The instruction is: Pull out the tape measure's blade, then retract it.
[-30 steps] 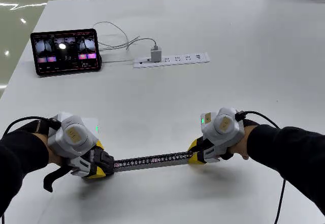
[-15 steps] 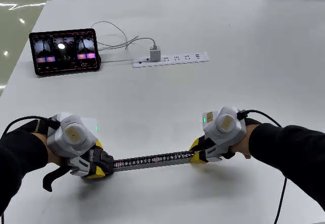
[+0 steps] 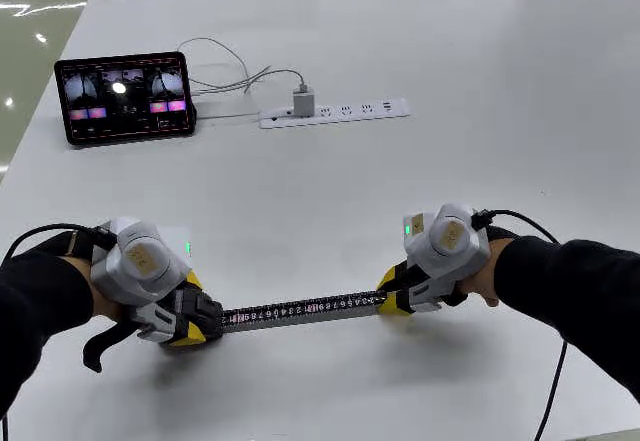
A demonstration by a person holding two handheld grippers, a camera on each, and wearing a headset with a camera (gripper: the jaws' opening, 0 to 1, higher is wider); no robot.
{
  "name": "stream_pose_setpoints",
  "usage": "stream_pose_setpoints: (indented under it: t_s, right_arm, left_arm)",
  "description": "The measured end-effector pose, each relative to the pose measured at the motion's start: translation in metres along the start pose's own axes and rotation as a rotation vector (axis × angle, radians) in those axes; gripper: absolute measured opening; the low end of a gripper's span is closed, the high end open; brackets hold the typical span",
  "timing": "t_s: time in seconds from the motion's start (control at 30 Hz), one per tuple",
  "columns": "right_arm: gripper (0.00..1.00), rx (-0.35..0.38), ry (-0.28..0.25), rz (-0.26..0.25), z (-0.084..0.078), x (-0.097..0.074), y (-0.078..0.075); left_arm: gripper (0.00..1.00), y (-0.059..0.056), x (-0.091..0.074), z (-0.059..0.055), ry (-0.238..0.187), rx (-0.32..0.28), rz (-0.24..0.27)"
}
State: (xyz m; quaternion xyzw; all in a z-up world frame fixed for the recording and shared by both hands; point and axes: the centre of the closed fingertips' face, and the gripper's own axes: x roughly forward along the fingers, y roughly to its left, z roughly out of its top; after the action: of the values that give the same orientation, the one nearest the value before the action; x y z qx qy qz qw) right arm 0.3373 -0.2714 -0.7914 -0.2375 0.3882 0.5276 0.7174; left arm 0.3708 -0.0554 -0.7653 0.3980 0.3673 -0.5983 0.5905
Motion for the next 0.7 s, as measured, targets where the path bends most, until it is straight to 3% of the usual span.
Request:
stream_pose_setpoints:
  t_s: [0.7]
  right_arm:
    - [0.08,0.005,0.011,-0.006,-0.0087,-0.0058,-0.0026]
  left_arm:
    - [0.33,-0.0012,-0.0007,0.001,-0.002,-0.003,0.001]
